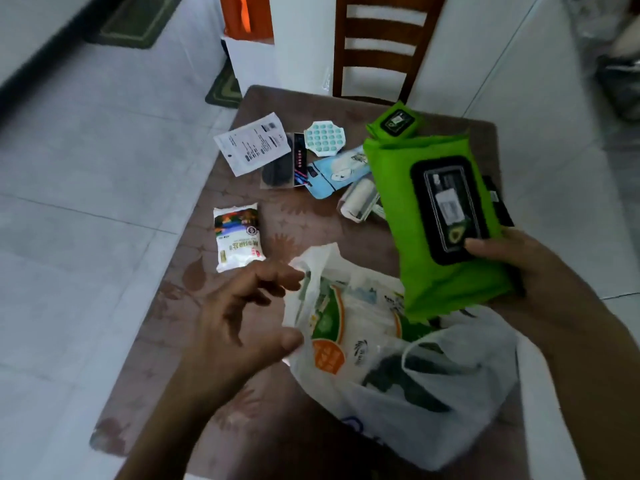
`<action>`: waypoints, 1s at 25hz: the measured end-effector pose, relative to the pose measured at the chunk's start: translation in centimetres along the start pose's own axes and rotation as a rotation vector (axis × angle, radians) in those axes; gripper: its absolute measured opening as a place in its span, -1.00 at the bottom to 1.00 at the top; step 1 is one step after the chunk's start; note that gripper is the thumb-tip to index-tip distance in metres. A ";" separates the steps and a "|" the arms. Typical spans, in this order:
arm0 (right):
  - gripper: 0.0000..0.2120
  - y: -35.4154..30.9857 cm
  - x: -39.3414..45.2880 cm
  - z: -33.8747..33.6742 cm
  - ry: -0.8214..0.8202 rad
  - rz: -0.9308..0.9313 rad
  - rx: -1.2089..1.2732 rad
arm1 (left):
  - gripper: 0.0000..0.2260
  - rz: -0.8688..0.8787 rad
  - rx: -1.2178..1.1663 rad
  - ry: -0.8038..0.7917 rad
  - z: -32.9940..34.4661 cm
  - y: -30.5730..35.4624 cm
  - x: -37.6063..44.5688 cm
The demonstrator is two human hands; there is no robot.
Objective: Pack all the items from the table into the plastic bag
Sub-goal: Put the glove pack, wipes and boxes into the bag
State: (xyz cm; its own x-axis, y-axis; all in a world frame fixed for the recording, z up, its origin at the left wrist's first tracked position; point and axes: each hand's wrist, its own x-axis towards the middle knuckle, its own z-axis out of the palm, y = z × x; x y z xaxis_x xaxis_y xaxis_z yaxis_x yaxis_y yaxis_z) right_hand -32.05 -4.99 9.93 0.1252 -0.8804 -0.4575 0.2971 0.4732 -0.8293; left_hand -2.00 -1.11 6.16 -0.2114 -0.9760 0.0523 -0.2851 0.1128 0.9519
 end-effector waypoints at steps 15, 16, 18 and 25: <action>-0.57 4.8 0.7 8.1 -0.136 0.139 -0.731 | -0.57 -0.205 -0.591 -0.016 1.3 0.9 -0.3; -0.62 5.0 0.4 8.2 -0.141 0.154 -0.725 | -0.54 -0.202 -0.610 -0.030 1.0 0.9 -0.1; -0.74 5.6 0.3 8.4 -0.034 0.068 -0.851 | -0.47 -0.210 -0.632 -0.050 0.9 0.7 0.1; -0.74 12.1 2.3 11.8 0.133 -0.274 -1.454 | -0.51 -0.187 -0.684 -0.117 1.3 0.6 0.8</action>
State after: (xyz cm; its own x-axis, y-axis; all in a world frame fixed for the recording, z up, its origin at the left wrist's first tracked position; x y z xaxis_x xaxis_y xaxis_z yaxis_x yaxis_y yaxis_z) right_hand -16.95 -1.65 2.63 0.1135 -0.9739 -0.1968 -0.8969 -0.0152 -0.4420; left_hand -3.57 -1.55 6.41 -0.3264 -0.9368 -0.1262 0.3150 -0.2337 0.9199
